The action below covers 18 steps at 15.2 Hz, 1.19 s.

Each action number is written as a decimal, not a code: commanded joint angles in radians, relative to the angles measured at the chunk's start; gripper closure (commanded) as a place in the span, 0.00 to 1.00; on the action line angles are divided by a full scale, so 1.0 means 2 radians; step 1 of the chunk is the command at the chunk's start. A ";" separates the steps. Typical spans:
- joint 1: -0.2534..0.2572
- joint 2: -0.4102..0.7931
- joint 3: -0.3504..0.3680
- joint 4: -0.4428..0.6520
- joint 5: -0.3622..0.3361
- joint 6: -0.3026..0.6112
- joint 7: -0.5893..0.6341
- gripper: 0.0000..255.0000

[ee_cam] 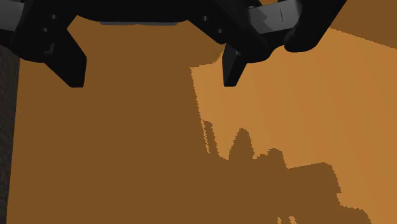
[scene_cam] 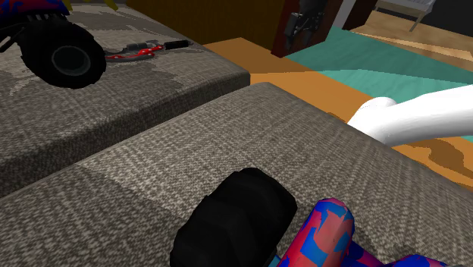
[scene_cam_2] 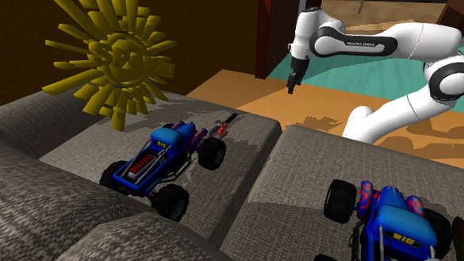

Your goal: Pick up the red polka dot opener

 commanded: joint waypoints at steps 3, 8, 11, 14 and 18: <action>-0.001 -0.006 0.028 0.000 0.020 -0.010 0.052 0.00; -0.007 -0.001 0.097 0.018 0.070 -0.028 0.181 0.00; -0.014 0.014 0.139 0.040 0.098 -0.035 0.260 0.00; -0.024 0.038 0.181 0.070 0.122 -0.038 0.339 0.00; -0.043 0.084 0.237 0.122 0.144 -0.039 0.445 0.00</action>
